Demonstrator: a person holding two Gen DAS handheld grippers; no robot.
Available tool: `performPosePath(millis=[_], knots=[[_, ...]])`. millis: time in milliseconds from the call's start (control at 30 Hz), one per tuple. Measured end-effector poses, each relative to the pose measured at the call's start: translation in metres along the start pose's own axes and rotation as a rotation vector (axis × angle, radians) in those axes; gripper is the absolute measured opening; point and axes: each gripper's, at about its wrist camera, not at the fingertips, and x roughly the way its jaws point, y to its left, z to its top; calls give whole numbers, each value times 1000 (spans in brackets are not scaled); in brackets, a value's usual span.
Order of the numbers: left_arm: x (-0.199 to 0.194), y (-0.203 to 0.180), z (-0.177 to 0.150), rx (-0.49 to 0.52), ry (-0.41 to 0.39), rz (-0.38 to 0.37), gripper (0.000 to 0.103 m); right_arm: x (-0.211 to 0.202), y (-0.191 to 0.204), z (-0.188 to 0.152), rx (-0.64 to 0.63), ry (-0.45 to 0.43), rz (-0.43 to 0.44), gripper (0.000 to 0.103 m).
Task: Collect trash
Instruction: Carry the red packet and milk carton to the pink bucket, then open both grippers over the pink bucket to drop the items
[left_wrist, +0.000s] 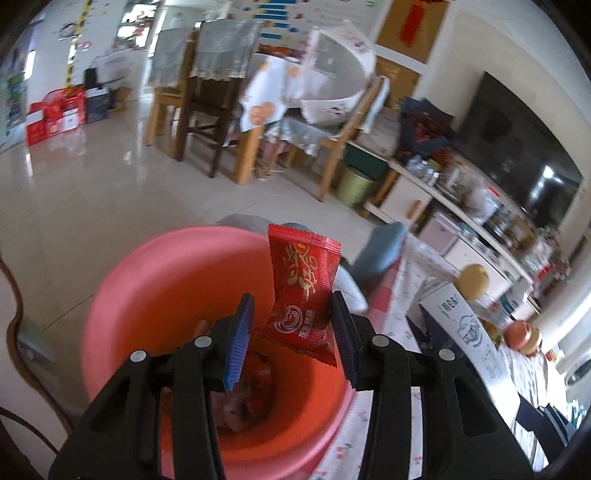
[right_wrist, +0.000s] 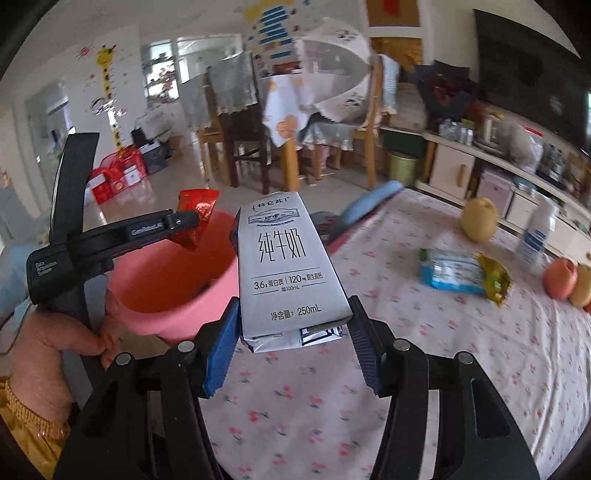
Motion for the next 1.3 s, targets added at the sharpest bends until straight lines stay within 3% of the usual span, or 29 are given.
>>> performPosePath(millis=[200,500,567,767,1100,1300], knots=[[3,20,5,-41,4,74,44,29,38,16,-82,36,33,58],[7,42,9,-103,7,114,45,65,68,27,-147,83,58,58],[5,42,7,-105,-1,128,57,72,73,28,-161,92,55,58],[7,45,9,-108,-5,154,76,84,83,26,-204,111,51,58],[10,42,8,-98,4,156,81,85,80,21,-196,100,49,65],[12,40,8,-96,8,160,84,79,71,17,-166,88,25,80]])
